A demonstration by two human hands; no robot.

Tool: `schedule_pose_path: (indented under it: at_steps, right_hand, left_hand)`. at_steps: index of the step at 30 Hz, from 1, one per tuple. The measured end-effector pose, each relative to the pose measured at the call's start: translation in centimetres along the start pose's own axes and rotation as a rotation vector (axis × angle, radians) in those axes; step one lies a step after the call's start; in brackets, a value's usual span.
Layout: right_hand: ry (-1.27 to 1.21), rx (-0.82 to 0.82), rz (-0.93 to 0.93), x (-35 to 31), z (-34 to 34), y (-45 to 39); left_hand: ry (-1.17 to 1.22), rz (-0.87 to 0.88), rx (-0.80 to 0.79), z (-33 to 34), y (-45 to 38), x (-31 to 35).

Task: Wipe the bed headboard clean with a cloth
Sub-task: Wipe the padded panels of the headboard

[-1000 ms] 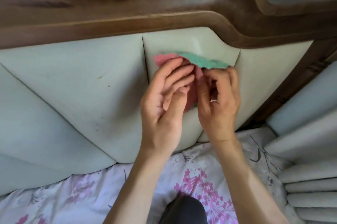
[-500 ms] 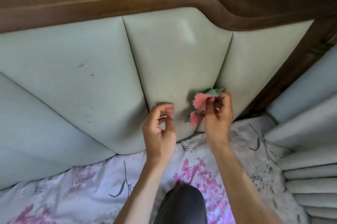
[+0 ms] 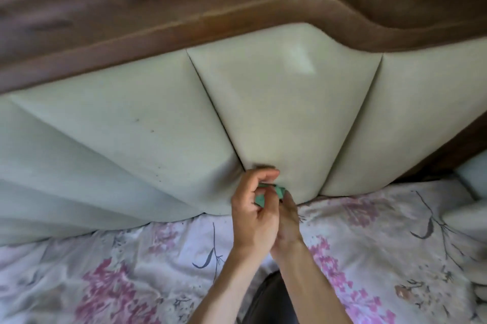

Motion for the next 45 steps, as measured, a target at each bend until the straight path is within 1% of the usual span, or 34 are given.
schedule_pose_path:
  at_steps: [1, 3, 6, 7, 11, 14, 17, 19, 22, 24, 27, 28, 30, 32, 34, 37, 39, 41, 42, 45]
  right_hand:
    - [0.033, -0.049, -0.044, -1.8, 1.2, 1.8]
    - [0.074, -0.085, -0.103, -5.1, 3.3, 5.3]
    - [-0.014, -0.114, -0.138, -11.4, 5.8, 10.2]
    - [-0.004, -0.129, -0.166, -13.2, 6.3, 11.5]
    - [0.211, -0.251, -0.290, -20.2, 6.5, 15.1]
    - [0.349, -0.298, -0.340, -23.6, 6.5, 15.5]
    - [0.357, -0.303, -0.316, -24.6, 7.1, 15.7]
    - [0.348, -0.292, -0.329, -24.3, 7.8, 15.7]
    - [0.327, -0.282, -0.403, -22.9, 9.4, 15.4]
    - [0.352, -0.232, -0.516, -21.7, 10.7, 15.2]
    - [0.415, -0.153, -0.682, -19.2, 13.1, 14.5]
    - [0.467, -0.155, -0.736, -18.8, 13.7, 14.4]
    - [0.584, -0.088, -0.869, -17.5, 15.1, 13.6]
    - [0.668, 0.016, -0.945, -16.6, 16.0, 13.6]
    - [0.736, 0.091, -1.014, -16.0, 17.0, 13.9]
    - [0.895, 0.160, -1.109, -15.2, 18.3, 14.3]
    - [0.904, 0.219, -1.091, -14.8, 18.5, 14.2]
    - [0.847, 0.264, -1.073, -14.6, 18.4, 14.3]
    - [0.850, 0.270, -1.103, -14.6, 18.6, 14.3]
    - [0.982, 0.287, -1.301, -13.9, 19.4, 14.0]
  left_hand:
    - [-0.030, 0.008, 0.026, -0.5, 0.0, 1.5]
    - [-0.080, 0.023, 0.082, -1.6, -0.1, 4.5]
    - [-0.104, -0.032, 0.204, -4.2, -1.1, 11.2]
    - [-0.115, -0.030, 0.236, -5.0, -1.4, 13.1]
    - [-0.169, 0.005, 0.374, -6.5, -2.1, 19.9]
    - [-0.223, 0.051, 0.468, -6.6, -2.2, 22.3]
    - [-0.300, 0.163, 0.556, -7.9, -2.5, 23.2]
    - [-0.414, 0.204, 0.587, -9.3, -3.3, 23.1]
    - [-0.679, 0.199, 0.542, -11.6, -4.8, 22.3]
    - [-0.856, 0.305, 0.471, -13.5, -6.1, 21.2]
    - [-0.966, 0.500, 0.405, -16.4, -7.8, 17.9]
    - [-0.979, 0.544, 0.400, -16.9, -7.8, 17.2]
    - [-0.954, 0.616, 0.346, -18.0, -8.6, 15.6]
    - [-0.936, 0.656, 0.292, -19.5, -9.4, 15.1]
    - [-0.914, 0.649, 0.257, -21.2, -10.1, 15.2]
    - [-0.911, 0.641, 0.170, -22.6, -10.6, 15.6]
    - [-0.904, 0.634, 0.144, -22.5, -10.6, 15.8]
    - [-0.865, 0.661, 0.173, -22.1, -10.8, 16.0]
    - [-0.854, 0.676, 0.200, -22.0, -11.3, 16.1]
    - [-0.846, 0.741, 0.267, -22.0, -11.9, 15.2]
Point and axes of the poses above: each hand's wrist, its own y-axis away from the middle knuckle, its own z-axis out of the palm, x = y × z, the point moved 1 cm from there along -y, towards the middle knuckle, and after that the axes turned 2 degrees about -x, right-handed, at the moved point
